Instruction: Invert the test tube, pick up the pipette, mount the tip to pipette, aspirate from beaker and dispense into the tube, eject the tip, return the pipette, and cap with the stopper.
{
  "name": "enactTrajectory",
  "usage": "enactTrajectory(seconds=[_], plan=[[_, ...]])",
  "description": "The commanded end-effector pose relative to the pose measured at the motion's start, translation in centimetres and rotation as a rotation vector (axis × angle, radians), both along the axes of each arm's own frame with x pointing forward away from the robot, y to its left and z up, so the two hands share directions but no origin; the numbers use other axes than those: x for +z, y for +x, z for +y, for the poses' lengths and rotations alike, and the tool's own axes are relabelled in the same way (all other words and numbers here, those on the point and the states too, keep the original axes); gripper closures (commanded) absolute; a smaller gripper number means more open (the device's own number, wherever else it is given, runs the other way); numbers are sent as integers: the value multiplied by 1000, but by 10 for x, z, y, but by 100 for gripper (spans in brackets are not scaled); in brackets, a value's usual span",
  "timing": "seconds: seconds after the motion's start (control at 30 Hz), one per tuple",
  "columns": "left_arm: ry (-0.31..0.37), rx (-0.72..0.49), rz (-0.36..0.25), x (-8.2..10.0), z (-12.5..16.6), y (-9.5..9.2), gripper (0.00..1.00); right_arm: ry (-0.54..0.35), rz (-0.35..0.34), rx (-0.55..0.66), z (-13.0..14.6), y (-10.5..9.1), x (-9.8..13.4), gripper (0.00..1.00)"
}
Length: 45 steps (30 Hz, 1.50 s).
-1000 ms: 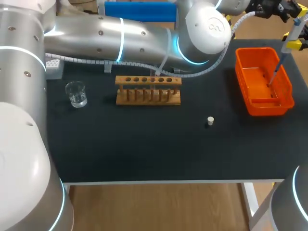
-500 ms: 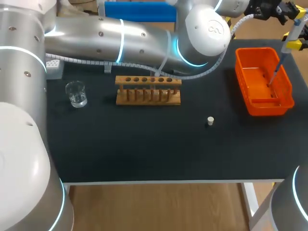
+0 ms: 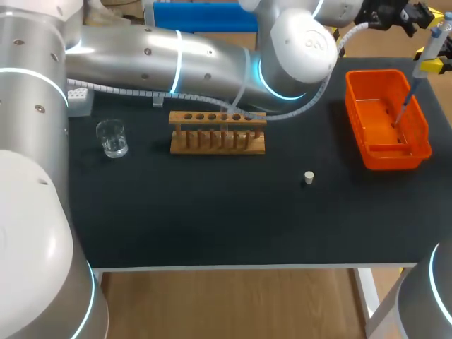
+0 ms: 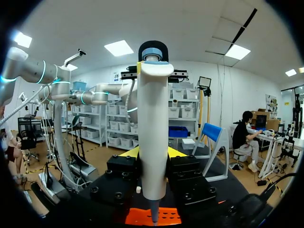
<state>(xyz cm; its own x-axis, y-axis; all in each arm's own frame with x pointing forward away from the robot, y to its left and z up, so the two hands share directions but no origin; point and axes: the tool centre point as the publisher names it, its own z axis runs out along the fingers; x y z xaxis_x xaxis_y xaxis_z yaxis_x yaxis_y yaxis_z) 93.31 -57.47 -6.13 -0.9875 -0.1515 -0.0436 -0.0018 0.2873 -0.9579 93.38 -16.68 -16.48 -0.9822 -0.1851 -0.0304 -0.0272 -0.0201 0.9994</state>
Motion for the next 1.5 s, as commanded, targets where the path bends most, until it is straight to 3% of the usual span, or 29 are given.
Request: enactTrajectory(seconds=[0.03,0.7,1.2,1.5], plan=[[-30,-16,-1,-7,-3,8,100,0,-1,8,-2,2,0,100],[-41,-18,4,-24,-1,14,100,0,-1,8,-2,2,0,100],[-38,9,-21,-3,4,13,100,0,-1,8,-2,2,0,100],[-34,-8,-19,-6,-3,6,100,0,-1,8,-2,2,0,100]])
